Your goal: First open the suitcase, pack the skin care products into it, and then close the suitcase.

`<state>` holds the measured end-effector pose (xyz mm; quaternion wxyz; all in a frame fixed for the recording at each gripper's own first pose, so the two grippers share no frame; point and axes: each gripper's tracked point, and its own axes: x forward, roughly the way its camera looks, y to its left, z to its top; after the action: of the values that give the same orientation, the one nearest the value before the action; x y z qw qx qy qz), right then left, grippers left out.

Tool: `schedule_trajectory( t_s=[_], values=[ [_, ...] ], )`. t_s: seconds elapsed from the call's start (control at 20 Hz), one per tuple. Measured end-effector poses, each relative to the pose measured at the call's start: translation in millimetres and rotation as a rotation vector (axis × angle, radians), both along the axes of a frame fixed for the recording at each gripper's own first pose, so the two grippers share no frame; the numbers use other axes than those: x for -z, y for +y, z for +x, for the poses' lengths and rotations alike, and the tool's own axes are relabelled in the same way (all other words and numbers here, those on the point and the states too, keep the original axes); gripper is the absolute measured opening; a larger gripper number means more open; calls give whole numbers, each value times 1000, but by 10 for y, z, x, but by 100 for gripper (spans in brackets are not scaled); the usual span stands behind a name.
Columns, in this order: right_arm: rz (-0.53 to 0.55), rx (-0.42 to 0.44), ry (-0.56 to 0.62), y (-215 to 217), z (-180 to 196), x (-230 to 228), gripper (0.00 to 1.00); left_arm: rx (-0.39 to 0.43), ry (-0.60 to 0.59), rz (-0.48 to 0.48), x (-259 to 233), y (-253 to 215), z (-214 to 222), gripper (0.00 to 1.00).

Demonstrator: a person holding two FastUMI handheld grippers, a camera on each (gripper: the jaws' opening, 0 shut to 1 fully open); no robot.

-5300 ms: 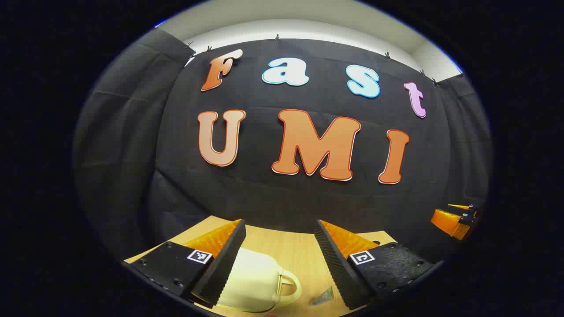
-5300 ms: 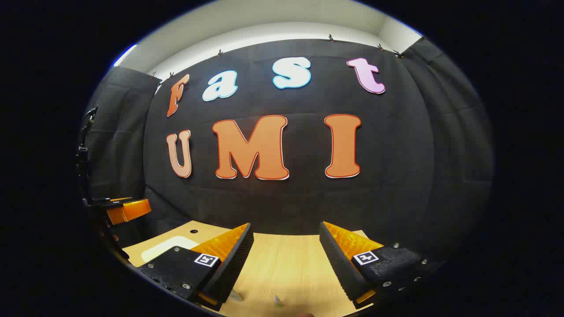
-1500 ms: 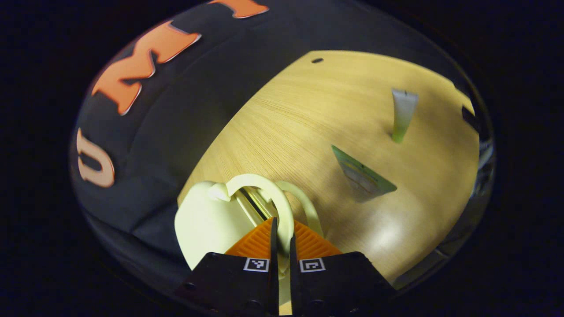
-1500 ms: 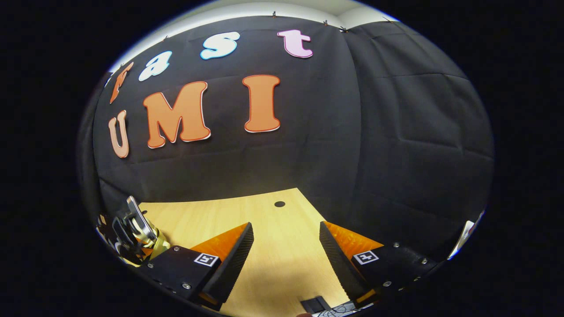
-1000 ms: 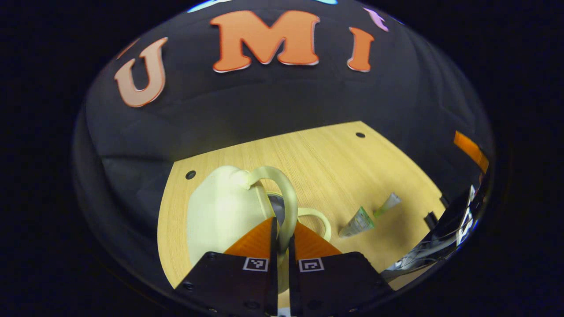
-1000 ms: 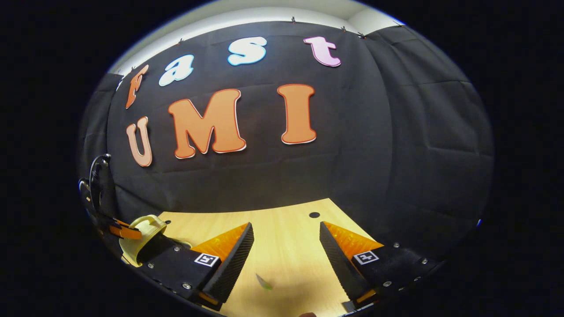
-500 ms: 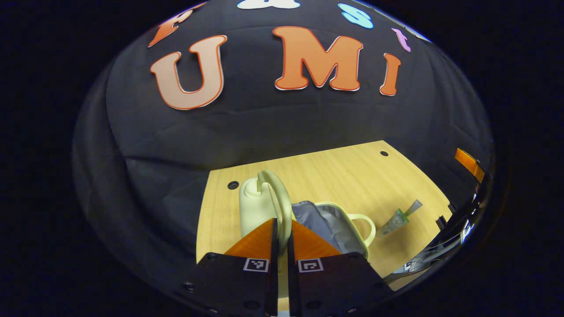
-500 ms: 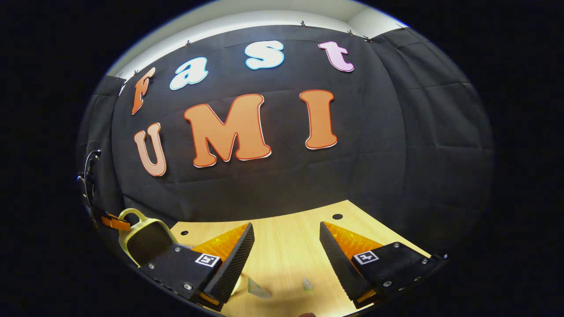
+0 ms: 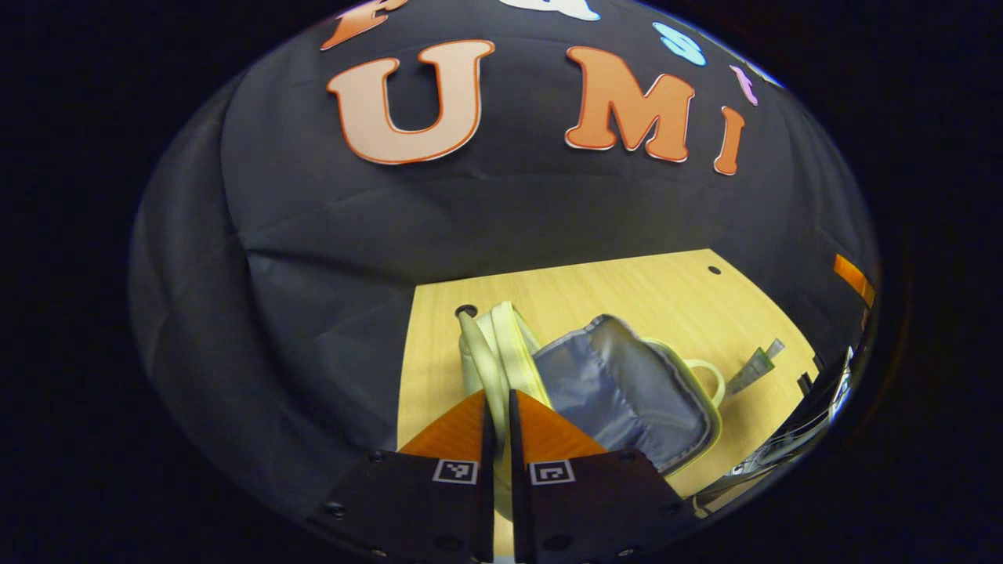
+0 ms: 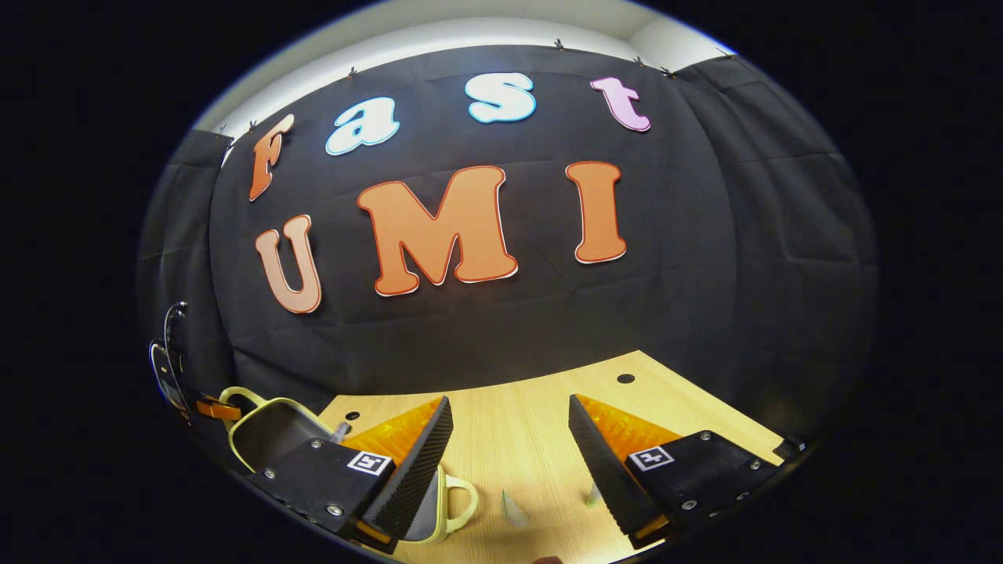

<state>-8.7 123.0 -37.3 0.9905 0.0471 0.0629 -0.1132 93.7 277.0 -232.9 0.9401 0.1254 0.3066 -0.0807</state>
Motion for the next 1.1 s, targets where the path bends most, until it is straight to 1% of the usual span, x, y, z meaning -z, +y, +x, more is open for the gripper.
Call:
schedule_trajectory(
  t_s=[0.15,0.2,0.3,0.45,0.5,0.6,0.75,0.9,0.95,1.0,1.05,1.1],
  values=[
    [-34,-1,3,108,62,-50,94,-41,12,-11,234,427,87,10],
    [-44,-3,8,140,88,-53,94,-66,28,-11,345,610,126,10],
    [-65,-7,12,200,145,-73,94,-117,67,-16,613,921,170,10],
    [-75,-4,20,245,206,-81,94,-176,112,-41,1063,1206,291,10],
    [-74,-4,23,259,220,-72,94,-181,97,-43,1164,1278,343,10],
    [-90,1,34,247,238,-52,94,-214,136,-22,1378,1396,269,10],
    [-103,13,43,201,223,-23,94,-240,187,13,1680,1514,214,10],
    [-107,26,52,147,204,5,94,-275,209,0,1830,1574,228,10],
    [-112,30,53,126,201,5,94,-291,214,9,1849,1625,197,14],
    [-116,33,53,112,199,4,94,-307,211,30,1845,1689,188,14],
    [-121,34,54,106,195,8,94,-304,211,34,1858,1685,180,24],
    [-122,35,56,94,196,13,94,-299,207,28,1843,1663,189,26]
  ],
)
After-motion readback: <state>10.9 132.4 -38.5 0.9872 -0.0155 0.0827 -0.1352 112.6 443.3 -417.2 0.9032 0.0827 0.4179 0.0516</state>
